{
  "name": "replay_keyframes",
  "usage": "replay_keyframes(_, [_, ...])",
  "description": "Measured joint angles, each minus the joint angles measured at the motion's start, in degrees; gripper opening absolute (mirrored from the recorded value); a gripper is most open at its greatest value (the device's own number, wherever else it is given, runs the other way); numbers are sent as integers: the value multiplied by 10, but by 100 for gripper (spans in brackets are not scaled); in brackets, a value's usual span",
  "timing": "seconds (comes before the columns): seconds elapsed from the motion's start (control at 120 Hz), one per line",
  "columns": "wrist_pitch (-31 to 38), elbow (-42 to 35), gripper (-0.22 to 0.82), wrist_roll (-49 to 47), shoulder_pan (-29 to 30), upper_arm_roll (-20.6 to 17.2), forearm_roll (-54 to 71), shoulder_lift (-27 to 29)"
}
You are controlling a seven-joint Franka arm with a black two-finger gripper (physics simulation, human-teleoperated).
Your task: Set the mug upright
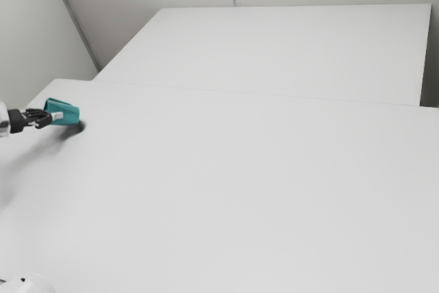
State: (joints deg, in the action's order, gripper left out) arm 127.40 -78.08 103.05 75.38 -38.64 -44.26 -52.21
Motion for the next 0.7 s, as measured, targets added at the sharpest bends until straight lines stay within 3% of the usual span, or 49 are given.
replay_keyframes(0.1, [4,-7,-16,-4,-14,9,-1,29])
replay_keyframes(0.325, [15,-172,-18,-52,-157,147,-31,232])
replay_keyframes(0.483, [22,-259,-18,-112,-270,210,-31,343])
replay_keyframes(0.7, [18,-317,-18,-233,-380,229,84,414])
